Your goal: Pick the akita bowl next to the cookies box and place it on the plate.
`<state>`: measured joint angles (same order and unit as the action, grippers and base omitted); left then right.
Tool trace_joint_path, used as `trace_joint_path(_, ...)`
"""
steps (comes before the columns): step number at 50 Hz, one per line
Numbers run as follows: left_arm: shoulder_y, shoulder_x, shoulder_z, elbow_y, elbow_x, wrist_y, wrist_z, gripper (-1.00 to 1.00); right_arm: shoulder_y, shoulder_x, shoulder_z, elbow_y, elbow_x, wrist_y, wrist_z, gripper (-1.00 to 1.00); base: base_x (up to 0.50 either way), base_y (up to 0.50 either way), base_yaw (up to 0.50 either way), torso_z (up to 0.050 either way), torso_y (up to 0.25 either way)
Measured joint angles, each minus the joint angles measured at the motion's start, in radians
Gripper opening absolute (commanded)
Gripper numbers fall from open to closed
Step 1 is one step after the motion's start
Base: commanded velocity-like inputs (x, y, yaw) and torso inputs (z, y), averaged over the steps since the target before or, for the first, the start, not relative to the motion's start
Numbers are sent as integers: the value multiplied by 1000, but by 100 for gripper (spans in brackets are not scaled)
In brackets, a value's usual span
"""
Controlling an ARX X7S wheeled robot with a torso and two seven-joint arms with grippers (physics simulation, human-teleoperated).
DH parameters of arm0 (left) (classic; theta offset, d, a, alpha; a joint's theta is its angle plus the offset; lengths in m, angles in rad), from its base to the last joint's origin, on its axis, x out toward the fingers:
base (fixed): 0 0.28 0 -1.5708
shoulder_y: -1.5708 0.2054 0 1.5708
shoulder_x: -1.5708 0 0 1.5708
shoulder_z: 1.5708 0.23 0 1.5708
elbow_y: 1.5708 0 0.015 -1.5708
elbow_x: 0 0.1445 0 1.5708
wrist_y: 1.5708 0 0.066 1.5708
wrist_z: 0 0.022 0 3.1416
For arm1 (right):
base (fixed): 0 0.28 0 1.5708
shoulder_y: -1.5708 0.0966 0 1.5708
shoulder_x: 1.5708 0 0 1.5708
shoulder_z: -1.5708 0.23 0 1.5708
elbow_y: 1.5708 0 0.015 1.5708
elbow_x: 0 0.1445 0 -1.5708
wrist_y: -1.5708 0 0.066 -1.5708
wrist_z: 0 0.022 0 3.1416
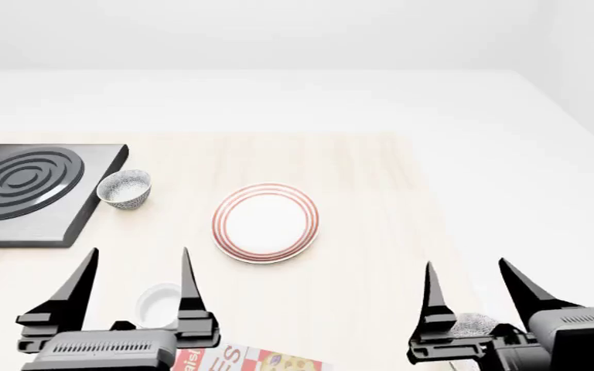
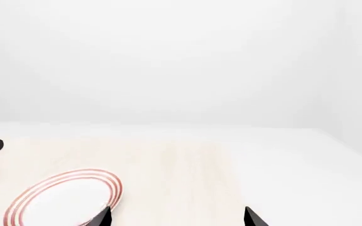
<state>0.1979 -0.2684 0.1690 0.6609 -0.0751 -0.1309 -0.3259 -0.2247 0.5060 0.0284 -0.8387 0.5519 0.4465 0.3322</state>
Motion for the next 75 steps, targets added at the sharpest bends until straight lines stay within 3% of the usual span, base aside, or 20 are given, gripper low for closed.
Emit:
trace_joint_path(11, -2, -8, 3, 4, -1, -5, -11, 100, -27, 144, 202, -62, 309, 215, 122, 100, 0, 0, 0, 0, 0)
trace_joint_path(34, -9, -21, 17, -4, 3, -6, -30, 100, -108, 395, 495, 101, 739, 418, 151, 100, 0, 0, 0, 0, 0)
trace_joint_path(51, -16, -28, 25, -13, 1, -6, -41, 100, -66, 575, 528, 240, 946, 517, 204, 100, 0, 0, 0, 0, 0)
trace_joint_path(75, -17, -39, 33, -13, -3, -5, -56, 100, 14, 629, 392, 323, 1017, 535, 235, 100, 0, 0, 0, 0, 0)
